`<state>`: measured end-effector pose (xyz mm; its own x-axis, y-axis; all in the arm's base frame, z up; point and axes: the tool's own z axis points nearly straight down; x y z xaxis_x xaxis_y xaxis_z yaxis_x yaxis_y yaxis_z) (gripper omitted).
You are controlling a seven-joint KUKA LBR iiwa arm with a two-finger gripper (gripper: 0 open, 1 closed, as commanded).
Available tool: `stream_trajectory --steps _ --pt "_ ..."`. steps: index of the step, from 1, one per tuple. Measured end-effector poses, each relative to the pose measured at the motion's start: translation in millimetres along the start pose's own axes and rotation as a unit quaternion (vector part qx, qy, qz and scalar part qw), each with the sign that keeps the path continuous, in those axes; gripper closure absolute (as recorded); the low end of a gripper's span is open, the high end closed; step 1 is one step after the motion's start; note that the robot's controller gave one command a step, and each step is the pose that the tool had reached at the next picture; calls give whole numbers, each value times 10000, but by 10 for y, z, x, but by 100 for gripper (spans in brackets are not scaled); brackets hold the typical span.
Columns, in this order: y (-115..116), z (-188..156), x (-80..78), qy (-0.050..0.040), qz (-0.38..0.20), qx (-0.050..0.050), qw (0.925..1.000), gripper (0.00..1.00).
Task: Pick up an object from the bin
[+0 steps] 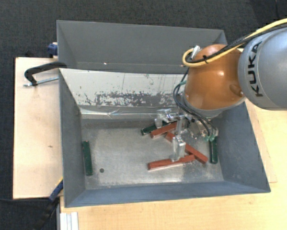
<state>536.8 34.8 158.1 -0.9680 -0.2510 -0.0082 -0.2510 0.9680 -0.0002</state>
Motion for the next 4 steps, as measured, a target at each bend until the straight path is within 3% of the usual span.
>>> stream_trajectory --steps 1,2,3,4 --pt "-92 -188 301 43 338 -6 9994 0" --pt "-96 350 272 2 213 3 9998 0" --pt "-256 874 303 40 -640 -10 9979 100" --pt "-256 874 303 40 -642 -10 9979 100"
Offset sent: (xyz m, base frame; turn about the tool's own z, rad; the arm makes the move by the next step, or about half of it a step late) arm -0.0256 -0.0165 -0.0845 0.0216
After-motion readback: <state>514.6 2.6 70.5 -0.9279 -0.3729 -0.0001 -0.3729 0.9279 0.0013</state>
